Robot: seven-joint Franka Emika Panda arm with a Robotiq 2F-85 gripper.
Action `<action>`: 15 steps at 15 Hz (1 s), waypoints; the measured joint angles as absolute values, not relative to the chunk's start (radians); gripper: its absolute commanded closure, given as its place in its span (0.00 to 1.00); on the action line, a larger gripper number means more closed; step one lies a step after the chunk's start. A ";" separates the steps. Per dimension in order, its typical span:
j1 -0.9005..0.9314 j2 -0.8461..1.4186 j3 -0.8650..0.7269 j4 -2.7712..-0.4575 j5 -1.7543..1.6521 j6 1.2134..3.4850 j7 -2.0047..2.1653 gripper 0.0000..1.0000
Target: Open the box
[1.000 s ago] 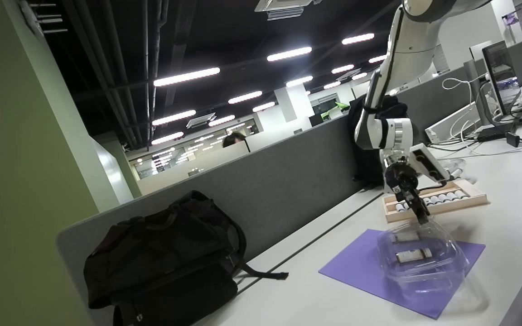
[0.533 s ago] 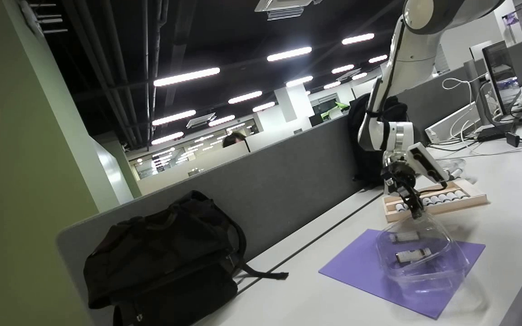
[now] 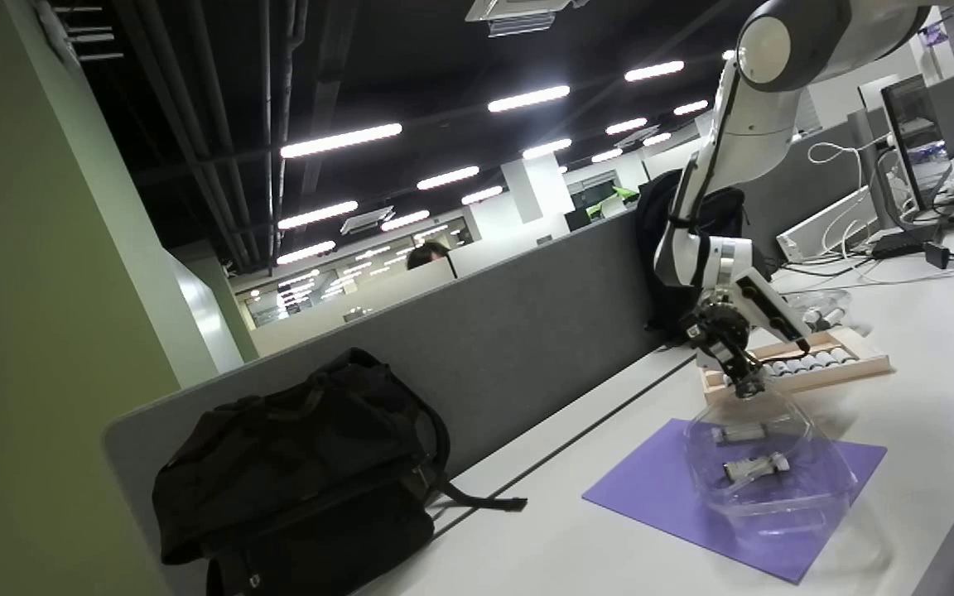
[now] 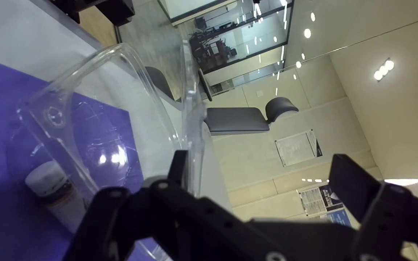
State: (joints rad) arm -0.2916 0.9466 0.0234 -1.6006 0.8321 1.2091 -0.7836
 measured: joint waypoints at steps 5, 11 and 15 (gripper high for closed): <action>-0.264 0.979 0.032 -1.540 0.884 1.179 -0.735 0.00; -0.212 1.039 0.046 -1.444 0.921 1.171 -0.659 0.00; -0.182 1.089 0.069 -1.345 0.935 1.171 -0.613 0.00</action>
State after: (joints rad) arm -0.1823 1.0888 0.0685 -1.3449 0.9355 1.1707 -0.6135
